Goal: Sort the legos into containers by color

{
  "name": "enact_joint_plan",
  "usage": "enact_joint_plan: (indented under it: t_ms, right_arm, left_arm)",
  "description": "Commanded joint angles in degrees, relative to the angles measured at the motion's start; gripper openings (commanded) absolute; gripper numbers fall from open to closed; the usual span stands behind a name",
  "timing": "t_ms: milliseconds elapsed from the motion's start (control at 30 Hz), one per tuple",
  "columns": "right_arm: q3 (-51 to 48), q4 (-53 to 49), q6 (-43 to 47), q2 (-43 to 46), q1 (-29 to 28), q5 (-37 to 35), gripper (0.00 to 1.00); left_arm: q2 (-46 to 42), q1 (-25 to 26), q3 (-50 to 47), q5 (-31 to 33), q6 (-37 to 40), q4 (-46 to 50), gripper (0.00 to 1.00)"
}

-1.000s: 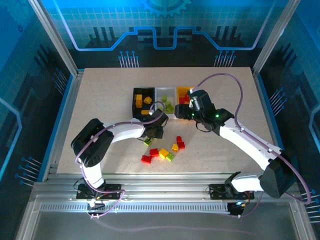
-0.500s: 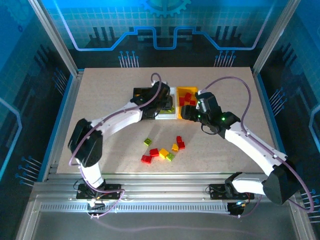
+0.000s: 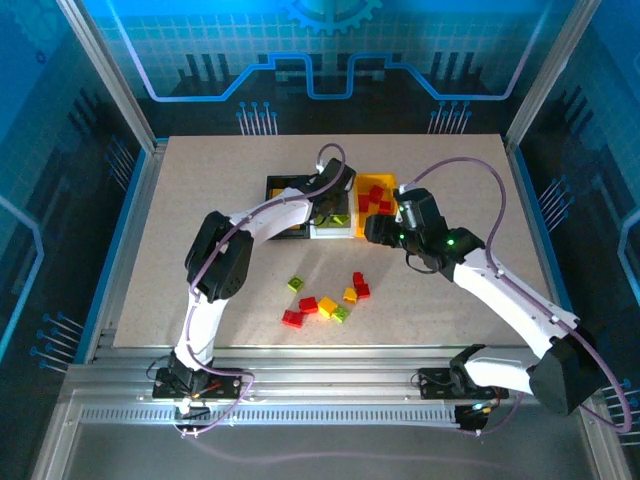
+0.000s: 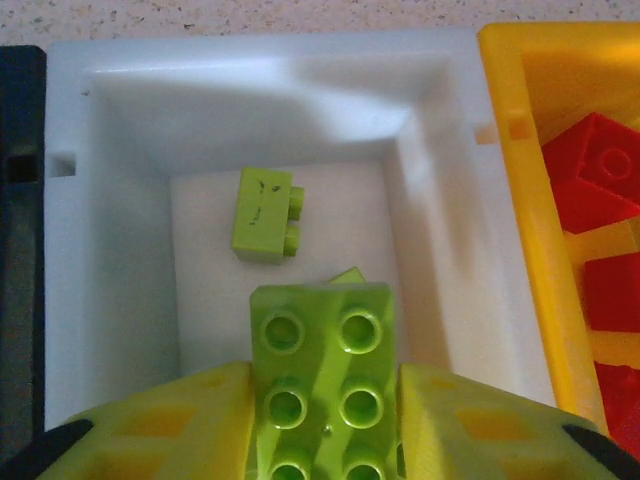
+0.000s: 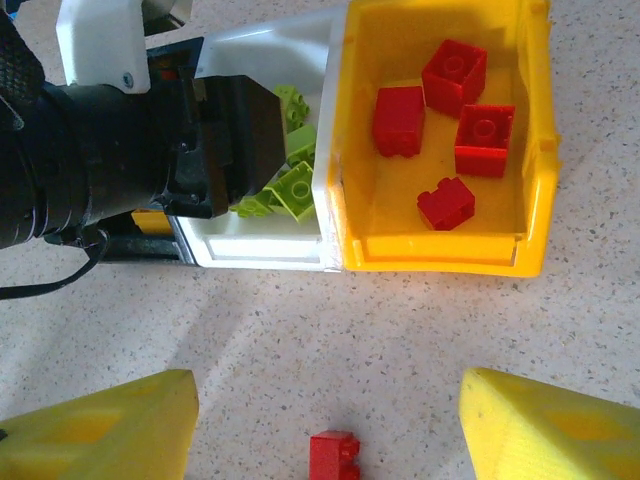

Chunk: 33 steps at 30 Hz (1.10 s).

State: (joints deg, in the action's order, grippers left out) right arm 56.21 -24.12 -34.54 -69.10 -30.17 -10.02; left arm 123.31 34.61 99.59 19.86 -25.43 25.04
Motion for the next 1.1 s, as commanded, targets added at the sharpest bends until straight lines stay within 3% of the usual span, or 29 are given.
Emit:
enact_joint_plan:
  t_ms: [0,200,467,733,900,1067]
  right_arm:
    - [-0.20,-1.49,-0.77,1.34,0.91,0.56,0.72]
    - [0.00,-2.78,-1.37,1.26,0.93,2.05,0.73]
    - [-1.16,-7.94,-2.42,-1.10,0.26,5.65,0.75]
    - [-4.70,-6.01,-1.42,-8.33,-6.16,8.04,0.75]
    - [-1.19,-4.35,-0.87,-15.88,-10.83,4.34,0.72]
    - [1.83,-4.84,-0.88,-22.00,-11.18,1.97,0.67]
  left_arm:
    - [-0.08,-0.01,2.45,-0.49,-0.22,1.42,0.51]
    - [-5.08,0.83,0.14,-1.37,-0.30,0.14,0.73]
    - [-22.75,2.40,-15.11,-5.59,-3.77,-8.45,0.99]
    - [-41.65,4.76,-37.23,-6.19,-7.27,-14.29,0.99]
    - [-51.10,5.03,-49.94,-4.94,-10.12,-13.08,0.99]
    - [-59.74,5.06,-58.97,-2.86,-12.83,-10.29,0.99]
